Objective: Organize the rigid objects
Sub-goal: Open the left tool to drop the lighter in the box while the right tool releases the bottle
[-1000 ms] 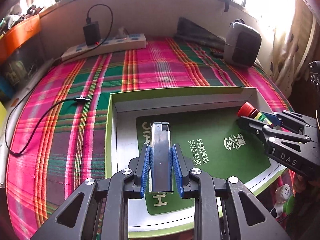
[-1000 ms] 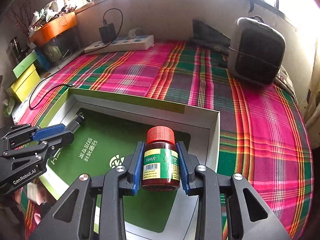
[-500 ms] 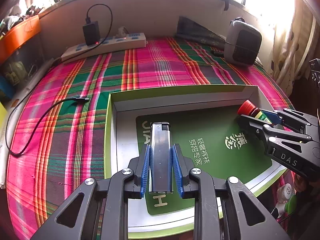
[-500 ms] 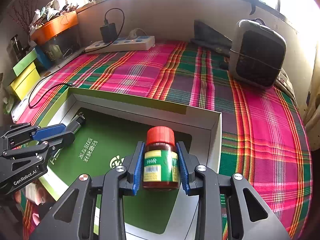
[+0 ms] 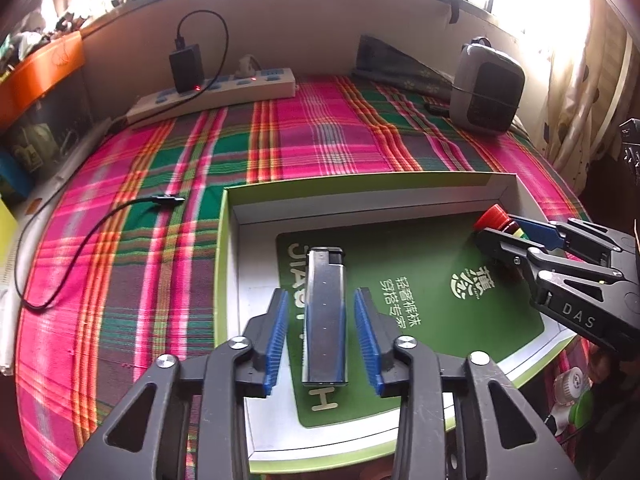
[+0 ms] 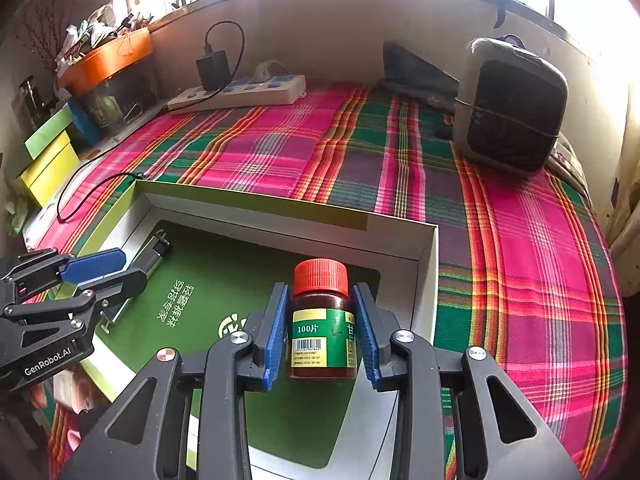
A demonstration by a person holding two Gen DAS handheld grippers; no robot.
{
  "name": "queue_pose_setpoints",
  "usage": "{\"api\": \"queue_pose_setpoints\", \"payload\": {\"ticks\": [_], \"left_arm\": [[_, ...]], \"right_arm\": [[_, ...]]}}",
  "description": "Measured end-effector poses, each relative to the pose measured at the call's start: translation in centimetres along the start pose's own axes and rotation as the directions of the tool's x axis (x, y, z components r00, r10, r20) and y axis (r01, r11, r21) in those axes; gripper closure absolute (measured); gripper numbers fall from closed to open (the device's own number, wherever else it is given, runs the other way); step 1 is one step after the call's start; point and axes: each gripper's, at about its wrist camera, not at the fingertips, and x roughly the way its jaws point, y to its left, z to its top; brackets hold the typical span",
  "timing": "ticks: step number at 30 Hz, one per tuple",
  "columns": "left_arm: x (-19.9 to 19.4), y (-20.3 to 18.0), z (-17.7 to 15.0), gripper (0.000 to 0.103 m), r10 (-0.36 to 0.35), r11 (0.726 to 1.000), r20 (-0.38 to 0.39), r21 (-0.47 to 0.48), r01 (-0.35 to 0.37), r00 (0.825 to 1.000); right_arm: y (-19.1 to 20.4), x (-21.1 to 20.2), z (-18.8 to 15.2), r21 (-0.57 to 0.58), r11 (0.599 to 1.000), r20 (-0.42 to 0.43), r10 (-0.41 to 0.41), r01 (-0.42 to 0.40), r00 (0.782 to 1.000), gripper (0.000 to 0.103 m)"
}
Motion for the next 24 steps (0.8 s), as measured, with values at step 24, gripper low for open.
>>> {"api": "queue_pose_setpoints", "payload": {"ticks": [24], "left_arm": [[-4.1,0.5,-0.9,0.065,-0.015,1.000,0.058,-0.027,0.016,0.998]], "right_arm": [[0.1,-3.2,-1.3,0.036,0.999,0.046,-0.006,0.004,0.999,0.062]]}}
